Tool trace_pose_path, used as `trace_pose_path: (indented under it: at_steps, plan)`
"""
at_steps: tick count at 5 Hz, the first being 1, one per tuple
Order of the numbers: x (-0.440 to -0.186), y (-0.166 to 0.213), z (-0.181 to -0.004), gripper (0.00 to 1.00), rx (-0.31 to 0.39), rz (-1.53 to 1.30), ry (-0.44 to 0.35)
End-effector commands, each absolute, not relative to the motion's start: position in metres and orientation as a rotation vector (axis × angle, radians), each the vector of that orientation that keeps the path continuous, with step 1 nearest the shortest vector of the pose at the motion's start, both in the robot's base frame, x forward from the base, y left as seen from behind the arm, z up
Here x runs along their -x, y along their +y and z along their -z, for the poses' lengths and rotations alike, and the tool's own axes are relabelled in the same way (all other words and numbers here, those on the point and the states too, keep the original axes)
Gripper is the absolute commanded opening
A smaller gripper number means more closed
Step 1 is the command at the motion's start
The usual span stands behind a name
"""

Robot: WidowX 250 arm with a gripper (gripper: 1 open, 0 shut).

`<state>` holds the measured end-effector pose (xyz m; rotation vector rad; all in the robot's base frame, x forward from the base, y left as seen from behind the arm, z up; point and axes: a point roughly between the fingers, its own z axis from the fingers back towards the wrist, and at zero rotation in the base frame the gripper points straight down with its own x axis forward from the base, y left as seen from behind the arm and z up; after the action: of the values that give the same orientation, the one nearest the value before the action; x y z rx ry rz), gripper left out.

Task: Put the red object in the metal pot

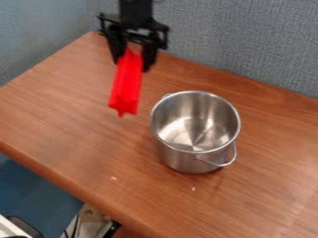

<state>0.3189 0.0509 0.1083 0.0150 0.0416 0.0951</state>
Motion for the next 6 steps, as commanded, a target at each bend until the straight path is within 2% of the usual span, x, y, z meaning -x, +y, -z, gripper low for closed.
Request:
trace_pose_path:
  at_steps: [1, 2, 3, 5, 6]
  plan:
    - [-0.318, 0.019, -0.118, 0.0, -0.022, -0.048, -0.012]
    - [-0.316, 0.041, -0.116, 0.0, -0.051, -0.036, -0.036]
    - [-0.312, 0.04, -0.113, 0.0, -0.074, 0.011, -0.045]
    - [-0.317, 0.033, -0.139, 0.0, -0.052, 0.034, -0.061]
    - [-0.316, 0.022, -0.148, 0.0, -0.07, 0.061, -0.118]
